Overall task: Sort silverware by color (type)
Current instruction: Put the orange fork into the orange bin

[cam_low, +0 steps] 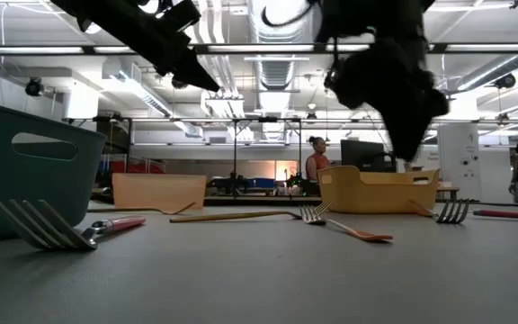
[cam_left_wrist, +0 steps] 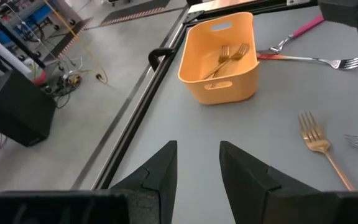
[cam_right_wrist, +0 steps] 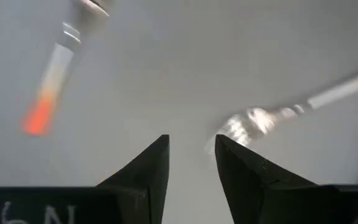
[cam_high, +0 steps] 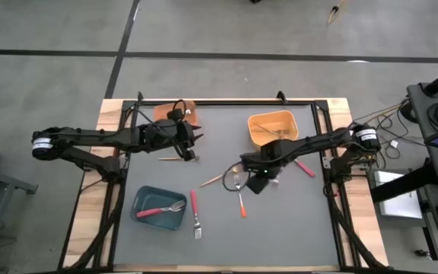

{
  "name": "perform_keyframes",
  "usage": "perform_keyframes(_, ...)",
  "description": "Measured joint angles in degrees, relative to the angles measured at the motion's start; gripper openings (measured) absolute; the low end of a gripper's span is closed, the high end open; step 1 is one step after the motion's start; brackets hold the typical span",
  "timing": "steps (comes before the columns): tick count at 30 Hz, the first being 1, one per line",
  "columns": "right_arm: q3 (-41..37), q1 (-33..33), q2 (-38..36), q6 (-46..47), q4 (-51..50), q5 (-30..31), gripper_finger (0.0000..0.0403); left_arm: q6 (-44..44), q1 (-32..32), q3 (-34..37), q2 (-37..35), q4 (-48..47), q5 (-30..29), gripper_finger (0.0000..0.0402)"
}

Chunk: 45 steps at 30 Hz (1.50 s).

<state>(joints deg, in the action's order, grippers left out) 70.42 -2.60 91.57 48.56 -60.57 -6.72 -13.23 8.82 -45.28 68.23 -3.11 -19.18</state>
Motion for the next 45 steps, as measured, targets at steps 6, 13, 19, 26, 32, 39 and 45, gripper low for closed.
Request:
perform_keyframes(6, -3.60, -1.53, -0.07, -17.42, -8.48, 0.71, 0.0103, -0.02, 0.00, 0.00, 0.00, -0.16, 0.00, 0.0102)
perform_keyframes(13, -10.02, -1.52, -0.07, -57.07, -10.61, 2.66, 0.0074, 0.00, 0.00, 0.00, 0.02, -1.34, 0.00, 0.0102)
perform_keyframes(19, -13.43, -1.49, -0.07, -64.21, -4.90, 12.80, 0.0073, 0.00, 0.00, 0.00, 0.02, -1.31, 0.00, 0.0102)
perform_keyframes(26, -13.54, -1.52, -0.07, -67.83, -1.95, 14.73, 0.0119, -0.92, 0.00, 0.00, 0.02, -1.09, 0.02, 0.0102)
perform_keyframes(32, -14.00, -1.50, -0.04, -73.71, 2.42, 15.54, 0.0166, -1.24, 0.00, 0.00, 0.02, -0.44, 0.02, 0.0102)
perform_keyframes(39, -17.26, -0.35, 0.01, -81.85, 7.50, 15.93, 0.0167, -1.31, 0.00, 0.00, 0.02, -0.33, 0.02, 0.0102)
perform_keyframes(45, -18.67, 0.38, 0.02, -82.27, 12.45, 15.87, 0.0146, -1.31, 0.02, 0.00, 0.04, -0.28, 0.04, 0.0102)
